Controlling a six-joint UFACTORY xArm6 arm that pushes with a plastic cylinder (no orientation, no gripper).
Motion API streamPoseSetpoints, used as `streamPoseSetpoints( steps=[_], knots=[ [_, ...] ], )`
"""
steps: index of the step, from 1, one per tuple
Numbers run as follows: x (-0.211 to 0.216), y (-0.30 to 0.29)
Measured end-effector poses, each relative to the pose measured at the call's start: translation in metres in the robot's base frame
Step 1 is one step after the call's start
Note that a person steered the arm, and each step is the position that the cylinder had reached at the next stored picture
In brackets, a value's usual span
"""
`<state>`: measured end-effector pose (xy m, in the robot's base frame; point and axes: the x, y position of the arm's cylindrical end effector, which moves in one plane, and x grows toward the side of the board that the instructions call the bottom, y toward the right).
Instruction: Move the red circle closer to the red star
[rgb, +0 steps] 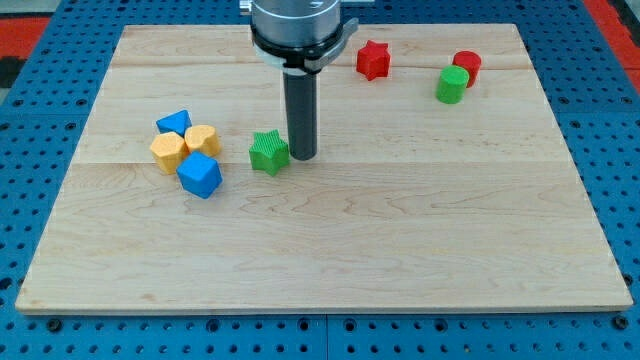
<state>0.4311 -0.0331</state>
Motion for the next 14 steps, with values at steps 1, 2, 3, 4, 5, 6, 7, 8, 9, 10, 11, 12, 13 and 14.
streamPoseSetpoints(
  steps=[1, 2, 3, 4, 5, 6, 7, 8, 9, 10, 11, 12, 13, 14],
  knots=[
    [0.001, -0.036],
    [0.001, -0.045],
    [-0.004, 0.021],
    [-0.014, 0.072],
    [-0.013, 0.133],
    [-0.013, 0.212],
    [-0.013, 0.251],
    [-0.052, 0.297],
    [-0.11, 0.306],
    [-0.139, 0.265],
    [-0.146, 0.223],
    [-0.155, 0.175],
    [-0.177, 0.169],
    [-0.185, 0.163]
  ],
)
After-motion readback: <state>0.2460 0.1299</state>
